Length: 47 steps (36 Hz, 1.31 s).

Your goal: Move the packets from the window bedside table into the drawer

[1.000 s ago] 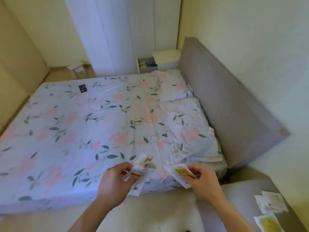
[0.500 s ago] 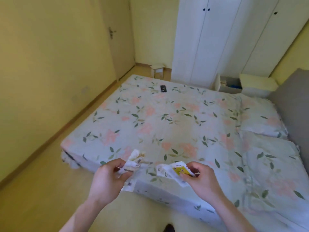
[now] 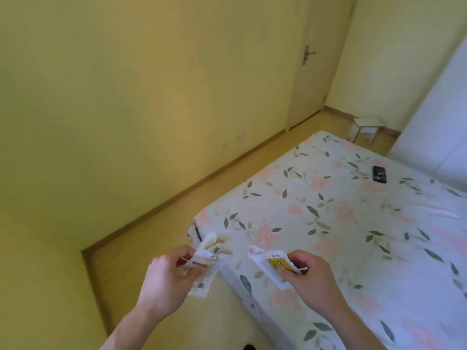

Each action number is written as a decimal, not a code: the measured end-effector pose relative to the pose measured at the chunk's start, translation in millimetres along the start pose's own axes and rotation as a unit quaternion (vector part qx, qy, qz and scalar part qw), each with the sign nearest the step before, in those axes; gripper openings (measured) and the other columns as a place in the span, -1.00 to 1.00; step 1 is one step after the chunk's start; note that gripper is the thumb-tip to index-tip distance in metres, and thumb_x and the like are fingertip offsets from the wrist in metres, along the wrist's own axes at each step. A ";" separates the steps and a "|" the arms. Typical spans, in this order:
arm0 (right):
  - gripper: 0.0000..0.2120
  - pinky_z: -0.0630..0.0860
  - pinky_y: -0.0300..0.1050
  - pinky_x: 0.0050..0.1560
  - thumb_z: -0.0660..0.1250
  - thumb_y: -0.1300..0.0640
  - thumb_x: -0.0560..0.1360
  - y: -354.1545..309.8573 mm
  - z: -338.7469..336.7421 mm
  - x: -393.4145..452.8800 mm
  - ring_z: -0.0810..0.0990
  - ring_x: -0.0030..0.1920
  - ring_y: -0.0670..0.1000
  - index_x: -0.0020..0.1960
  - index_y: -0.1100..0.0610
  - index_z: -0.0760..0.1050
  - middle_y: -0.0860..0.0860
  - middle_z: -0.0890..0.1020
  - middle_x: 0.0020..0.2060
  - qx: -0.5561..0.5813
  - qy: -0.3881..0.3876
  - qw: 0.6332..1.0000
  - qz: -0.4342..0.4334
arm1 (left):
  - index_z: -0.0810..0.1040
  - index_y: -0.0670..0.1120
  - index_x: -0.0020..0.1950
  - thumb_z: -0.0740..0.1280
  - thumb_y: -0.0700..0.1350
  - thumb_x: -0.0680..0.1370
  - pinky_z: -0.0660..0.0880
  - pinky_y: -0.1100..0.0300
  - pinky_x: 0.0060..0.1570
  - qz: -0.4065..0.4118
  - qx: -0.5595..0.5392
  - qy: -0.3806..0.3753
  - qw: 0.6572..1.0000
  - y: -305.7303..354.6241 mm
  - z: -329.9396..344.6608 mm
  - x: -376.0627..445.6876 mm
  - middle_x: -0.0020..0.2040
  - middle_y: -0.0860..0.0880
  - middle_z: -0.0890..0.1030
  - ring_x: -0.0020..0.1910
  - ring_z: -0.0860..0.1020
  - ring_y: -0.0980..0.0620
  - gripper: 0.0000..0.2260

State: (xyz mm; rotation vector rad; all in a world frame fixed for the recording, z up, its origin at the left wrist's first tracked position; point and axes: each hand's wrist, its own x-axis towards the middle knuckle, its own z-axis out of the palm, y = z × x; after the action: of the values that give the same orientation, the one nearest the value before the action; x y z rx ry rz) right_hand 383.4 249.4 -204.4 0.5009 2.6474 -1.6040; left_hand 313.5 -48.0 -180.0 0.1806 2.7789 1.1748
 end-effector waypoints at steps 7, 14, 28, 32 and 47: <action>-0.89 0.40 -0.38 -0.29 0.52 0.06 0.42 -87.2 76.9 134.9 0.60 -0.26 -0.15 -0.23 -0.04 0.61 -0.14 0.66 -0.30 -0.048 -0.101 0.991 -0.072 | 0.60 0.07 -0.21 0.56 -0.10 0.42 0.51 0.09 -0.29 -0.089 -0.032 0.103 0.990 -49.1 -72.4 60.9 -0.29 0.16 0.66 -0.29 0.56 0.06 -0.84; -0.87 0.41 -0.36 -0.31 0.53 0.13 0.42 -158.6 173.9 251.7 0.60 -0.27 -0.16 -0.22 -0.04 0.62 -0.18 0.67 -0.29 -0.074 -0.151 0.979 -0.113 | 0.62 0.06 -0.25 0.55 -0.18 0.43 0.40 0.36 -0.40 -0.148 -0.057 0.146 0.976 -122.3 -136.2 137.1 -0.30 0.21 0.66 -0.30 0.57 0.16 -0.82; -0.89 0.48 -0.39 -0.26 0.52 0.11 0.43 -249.4 300.2 404.1 0.64 -0.18 -0.19 -0.10 -0.10 0.70 -0.21 0.71 -0.22 -0.033 -0.102 0.994 -0.036 | 0.65 0.13 -0.15 0.49 -0.13 0.45 0.53 0.12 -0.30 -0.128 -0.063 0.047 0.989 -214.1 -255.6 388.3 -0.22 0.21 0.68 -0.27 0.61 0.16 -0.86; -0.91 0.50 -0.33 -0.26 0.53 0.08 0.45 -261.9 303.3 452.3 0.65 -0.21 -0.17 -0.12 -0.12 0.70 -0.16 0.72 -0.24 -0.014 -0.080 0.997 -0.015 | 0.67 0.11 -0.17 0.49 -0.20 0.44 0.46 0.24 -0.32 -0.085 -0.088 0.017 0.992 -209.8 -263.1 466.5 -0.22 0.20 0.69 -0.25 0.61 0.16 -0.82; -0.94 0.46 -0.35 -0.33 0.53 -0.03 0.44 -294.4 312.7 714.3 0.62 -0.26 -0.16 -0.16 -0.09 0.67 -0.17 0.68 -0.28 -0.012 -0.005 0.999 0.039 | 0.67 0.04 -0.22 0.56 -0.20 0.38 0.43 0.39 -0.35 -0.023 -0.087 -0.063 0.994 -172.0 -256.1 755.9 -0.27 0.14 0.69 -0.29 0.61 0.18 -0.85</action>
State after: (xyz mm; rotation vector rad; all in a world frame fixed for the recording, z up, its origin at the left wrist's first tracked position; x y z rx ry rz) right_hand -424.2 44.2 -219.8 0.5858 2.6034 -1.5470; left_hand -482.3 -230.0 -174.2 0.1674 2.5447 1.3362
